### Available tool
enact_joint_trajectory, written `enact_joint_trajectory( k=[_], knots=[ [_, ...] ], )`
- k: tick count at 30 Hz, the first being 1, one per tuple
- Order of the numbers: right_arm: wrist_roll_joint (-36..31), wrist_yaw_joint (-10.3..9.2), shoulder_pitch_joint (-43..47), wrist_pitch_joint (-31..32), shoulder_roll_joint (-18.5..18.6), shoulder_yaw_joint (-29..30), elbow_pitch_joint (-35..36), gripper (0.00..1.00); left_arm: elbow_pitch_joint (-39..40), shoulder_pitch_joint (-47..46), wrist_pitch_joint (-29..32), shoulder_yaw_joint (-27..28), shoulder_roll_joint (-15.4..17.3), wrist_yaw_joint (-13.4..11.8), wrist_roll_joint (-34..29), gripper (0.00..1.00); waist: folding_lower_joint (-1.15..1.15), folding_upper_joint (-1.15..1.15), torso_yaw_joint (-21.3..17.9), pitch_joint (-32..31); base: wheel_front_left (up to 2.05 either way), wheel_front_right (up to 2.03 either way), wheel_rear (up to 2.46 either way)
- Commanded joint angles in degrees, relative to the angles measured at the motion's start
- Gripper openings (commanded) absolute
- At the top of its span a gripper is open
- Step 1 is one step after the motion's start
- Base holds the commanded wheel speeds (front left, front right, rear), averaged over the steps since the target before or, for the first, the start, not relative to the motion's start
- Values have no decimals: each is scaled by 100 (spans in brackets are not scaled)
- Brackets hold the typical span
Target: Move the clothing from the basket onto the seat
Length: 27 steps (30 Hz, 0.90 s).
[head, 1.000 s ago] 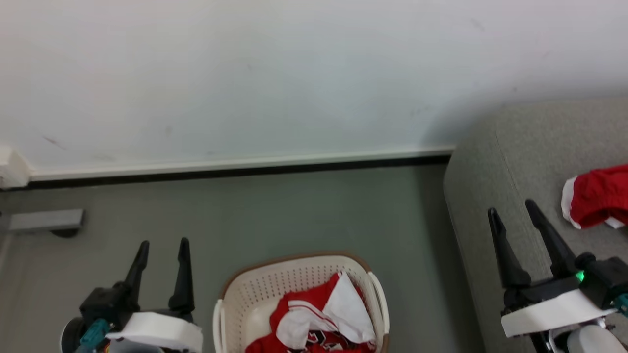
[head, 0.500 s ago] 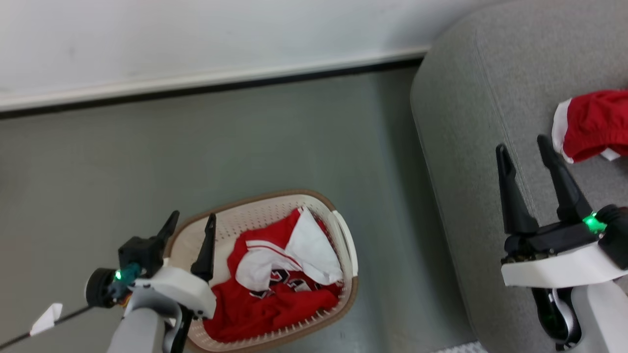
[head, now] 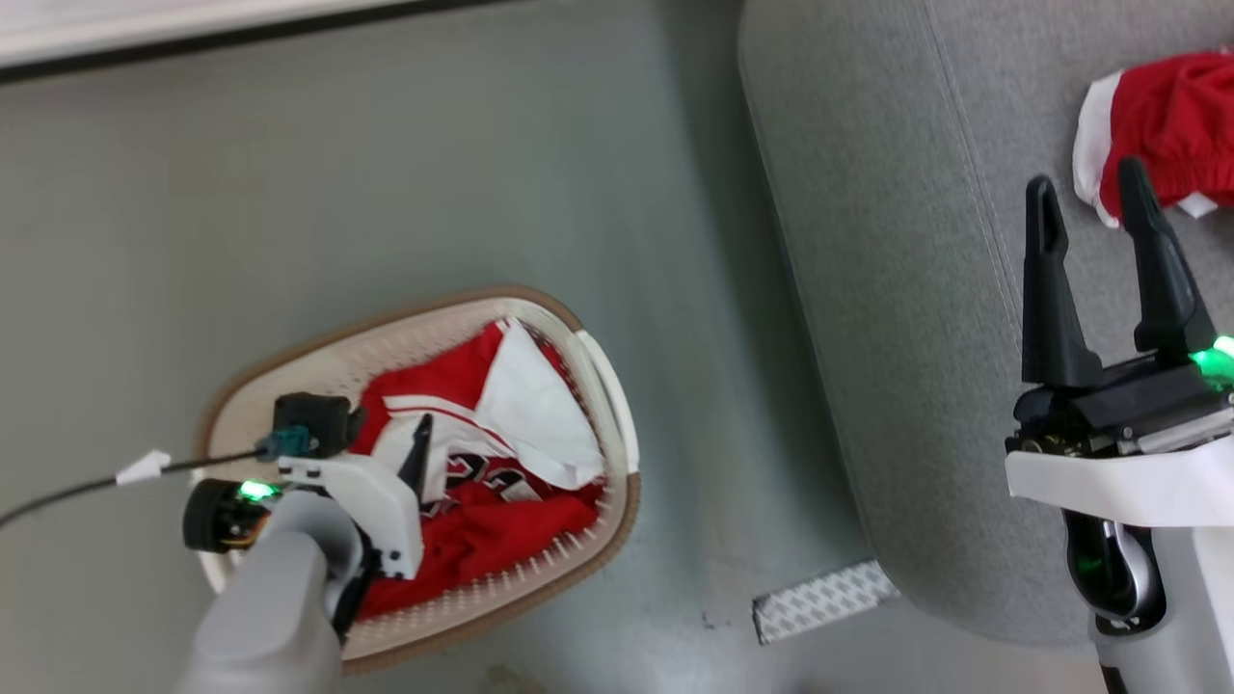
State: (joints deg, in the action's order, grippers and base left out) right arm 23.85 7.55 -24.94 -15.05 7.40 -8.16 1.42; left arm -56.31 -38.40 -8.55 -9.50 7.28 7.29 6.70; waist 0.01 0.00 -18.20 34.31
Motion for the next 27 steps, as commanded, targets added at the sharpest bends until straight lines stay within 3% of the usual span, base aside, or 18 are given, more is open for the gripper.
enact_joint_trajectory(
  k=[1, 10, 18, 27],
  knots=[
    [-6, -13, -113, -17, -36, 6, 78, 100, -164, -144, 47, -39, 126, 16, -63, 100, -1, 0, -246, 308, 0, 0, 0],
    [44, -13, -278, -18, -223, 33, 410, 100, -1217, -998, 612, -340, 468, 16, -186, 100, -1, 0, -653, 1105, 0, 0, 0],
    [165, -14, -532, -18, -359, -25, 589, 100, -1565, -1559, 1089, -627, 796, -16, -432, 100, -1, 0, -1048, 1704, 0, 0, 0],
    [117, -14, -199, -18, -439, 233, 832, 100, -1701, -2017, 1742, -902, 835, -316, -623, 100, -1, 0, -983, 2028, 3, 3, 3]
  ],
)
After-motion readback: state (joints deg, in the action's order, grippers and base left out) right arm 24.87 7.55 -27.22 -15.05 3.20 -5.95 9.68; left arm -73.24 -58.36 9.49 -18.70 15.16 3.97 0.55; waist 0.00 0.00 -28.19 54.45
